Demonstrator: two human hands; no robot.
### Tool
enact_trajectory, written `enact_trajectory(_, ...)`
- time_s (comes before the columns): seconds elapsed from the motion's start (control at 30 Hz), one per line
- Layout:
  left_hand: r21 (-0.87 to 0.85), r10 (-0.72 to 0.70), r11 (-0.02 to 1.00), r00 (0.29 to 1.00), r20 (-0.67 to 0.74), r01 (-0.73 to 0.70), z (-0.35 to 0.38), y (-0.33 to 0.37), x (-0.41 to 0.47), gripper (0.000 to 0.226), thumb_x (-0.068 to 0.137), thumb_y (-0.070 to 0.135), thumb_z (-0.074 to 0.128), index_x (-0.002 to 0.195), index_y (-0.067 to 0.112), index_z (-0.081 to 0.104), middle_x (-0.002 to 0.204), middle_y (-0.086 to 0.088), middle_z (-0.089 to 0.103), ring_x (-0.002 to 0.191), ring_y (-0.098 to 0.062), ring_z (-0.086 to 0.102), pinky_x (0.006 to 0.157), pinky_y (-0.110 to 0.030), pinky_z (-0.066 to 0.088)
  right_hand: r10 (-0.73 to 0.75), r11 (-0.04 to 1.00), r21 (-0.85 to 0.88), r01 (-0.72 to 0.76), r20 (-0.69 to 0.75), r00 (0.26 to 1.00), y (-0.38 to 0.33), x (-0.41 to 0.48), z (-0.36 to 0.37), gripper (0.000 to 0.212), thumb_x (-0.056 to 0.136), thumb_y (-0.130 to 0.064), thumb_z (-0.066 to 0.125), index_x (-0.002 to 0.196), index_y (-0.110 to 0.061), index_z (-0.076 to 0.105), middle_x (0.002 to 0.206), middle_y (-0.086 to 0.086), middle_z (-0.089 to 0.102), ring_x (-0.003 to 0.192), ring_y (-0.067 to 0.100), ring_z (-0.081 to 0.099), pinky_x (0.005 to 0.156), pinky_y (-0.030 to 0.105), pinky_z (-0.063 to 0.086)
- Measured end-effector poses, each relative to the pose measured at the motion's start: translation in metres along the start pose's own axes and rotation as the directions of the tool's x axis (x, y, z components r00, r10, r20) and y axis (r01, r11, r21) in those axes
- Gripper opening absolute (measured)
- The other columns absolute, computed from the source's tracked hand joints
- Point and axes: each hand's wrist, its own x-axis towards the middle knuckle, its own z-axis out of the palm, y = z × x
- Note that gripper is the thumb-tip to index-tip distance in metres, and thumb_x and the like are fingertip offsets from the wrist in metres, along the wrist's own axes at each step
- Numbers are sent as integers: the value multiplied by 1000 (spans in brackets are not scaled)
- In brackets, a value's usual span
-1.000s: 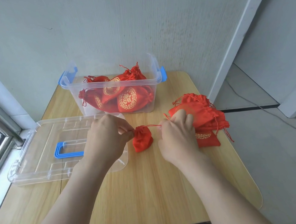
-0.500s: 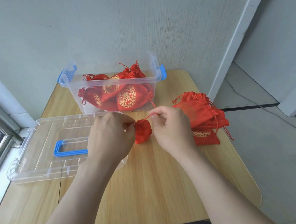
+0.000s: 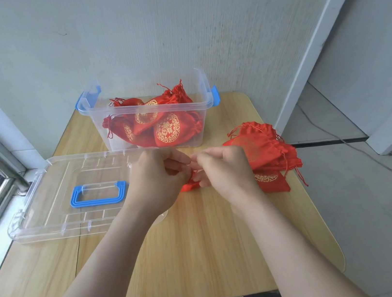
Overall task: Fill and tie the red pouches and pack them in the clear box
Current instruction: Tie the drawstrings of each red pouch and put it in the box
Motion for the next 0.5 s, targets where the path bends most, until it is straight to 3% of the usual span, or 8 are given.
enact_trajectory(0.13,-9,-22,1000,999,42,22,1,2,-1,37,83,-9,68,104,21,74,80,7,80,78,-5,76,82,-36,65,53,999,9,-53,-7,999,4,1,-3,15,92,-11,68,85,-15,80,80,4,81,67,11,73,64,28,56)
enact_trajectory(0.23,-25,-25,999,998,62,27,2,1,-1,39,86,-7,68,111,21,71,82,9,81,80,-5,77,84,-36,65,102,995,-18,-102,-9,995,6,2,-3,23,92,-6,60,90,-17,81,80,0,76,68,11,65,68,30,54)
enact_trajectory(0.3,-48,-31,998,996,79,35,3,1,0,39,87,-4,70,117,21,69,84,8,81,81,-6,77,82,-33,65,137,989,-45,-138,-11,990,5,3,-3,21,92,-15,60,92,-7,80,73,1,66,67,17,59,69,36,50)
enact_trajectory(0.37,-72,-29,997,994,105,36,3,2,-1,38,90,0,71,123,19,66,87,7,81,79,-5,77,72,-21,62,180,982,-62,-179,7,984,2,2,-2,33,92,-28,64,89,3,76,70,3,57,65,20,52,66,38,45)
enact_trajectory(0.43,-103,-17,994,991,134,31,4,6,-2,34,95,1,67,126,17,63,89,2,80,77,-8,77,63,-14,56,192,979,-82,-187,60,980,-1,-1,-2,35,94,-37,66,78,-7,74,68,2,53,62,20,49,64,34,42)
enact_trajectory(0.5,-114,1,993,986,166,18,5,8,-4,33,99,0,60,128,17,60,89,-1,80,77,-9,77,61,-13,53,142,988,-81,-134,95,985,-2,-3,-4,32,97,-32,67,71,-14,68,62,-4,54,54,14,47,59,22,38)
